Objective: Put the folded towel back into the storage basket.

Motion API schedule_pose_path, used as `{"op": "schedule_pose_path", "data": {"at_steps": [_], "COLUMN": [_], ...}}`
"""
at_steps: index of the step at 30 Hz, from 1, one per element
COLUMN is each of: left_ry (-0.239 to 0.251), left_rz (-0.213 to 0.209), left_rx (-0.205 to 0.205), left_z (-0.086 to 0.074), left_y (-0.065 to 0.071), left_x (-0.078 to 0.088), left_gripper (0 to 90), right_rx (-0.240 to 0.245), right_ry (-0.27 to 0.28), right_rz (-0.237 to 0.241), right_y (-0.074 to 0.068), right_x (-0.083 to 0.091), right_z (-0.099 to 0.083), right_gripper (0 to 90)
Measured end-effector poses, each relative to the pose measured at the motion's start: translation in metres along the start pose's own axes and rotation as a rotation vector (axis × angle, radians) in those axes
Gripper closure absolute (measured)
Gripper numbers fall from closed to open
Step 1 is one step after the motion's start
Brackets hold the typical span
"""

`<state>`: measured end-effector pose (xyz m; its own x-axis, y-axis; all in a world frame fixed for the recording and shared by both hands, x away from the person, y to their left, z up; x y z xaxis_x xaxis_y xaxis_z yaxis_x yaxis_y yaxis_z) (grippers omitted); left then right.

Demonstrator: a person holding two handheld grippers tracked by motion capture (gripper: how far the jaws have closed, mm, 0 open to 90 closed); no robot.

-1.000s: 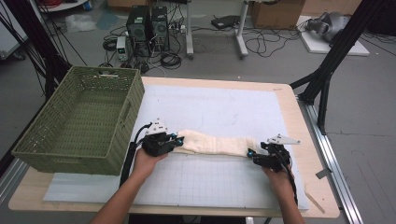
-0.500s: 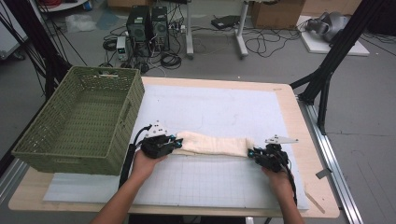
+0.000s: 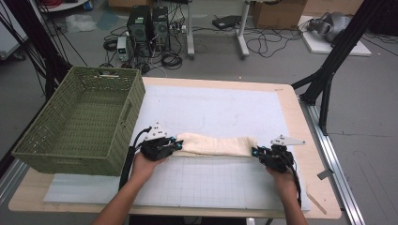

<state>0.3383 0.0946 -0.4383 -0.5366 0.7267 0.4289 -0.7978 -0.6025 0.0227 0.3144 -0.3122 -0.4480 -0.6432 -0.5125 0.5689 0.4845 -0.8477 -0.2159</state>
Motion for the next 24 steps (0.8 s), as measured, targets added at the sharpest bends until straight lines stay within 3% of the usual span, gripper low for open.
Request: {"op": "schedule_pose_path", "data": {"at_steps": [7, 18, 24], "left_ry": [0.025, 0.084, 0.108], "left_rz": [0.003, -0.005, -0.003], "left_rx": [-0.009, -0.039, -0.058], "left_z": [0.003, 0.008, 0.011], "left_y": [0.001, 0.008, 0.012], "left_x": [0.006, 0.023, 0.034], "left_gripper": [81.2, 81.2, 81.2], "right_rx": [0.007, 0.087, 0.098], "right_ry": [0.042, 0.113, 0.147], "right_rz": [0.009, 0.015, 0.044], "right_y": [-0.001, -0.005, -0.008], "right_x": [0.006, 0.013, 0.019], "right_z": [0.003, 0.008, 0.014], "right_gripper": [79.9, 79.9, 79.9]}}
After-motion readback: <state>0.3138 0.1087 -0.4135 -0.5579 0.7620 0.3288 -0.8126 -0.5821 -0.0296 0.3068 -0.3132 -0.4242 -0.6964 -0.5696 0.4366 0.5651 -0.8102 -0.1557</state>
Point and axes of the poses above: each handheld gripper's, and its own axes: x roughly backward along the jaws, z roughly out of its top, y roughly to its right, the point moved 1 cm from there along -x, roughly forward along the jaws, and after that the axes turned 6 degrees about -x, right-handed, at the moved point
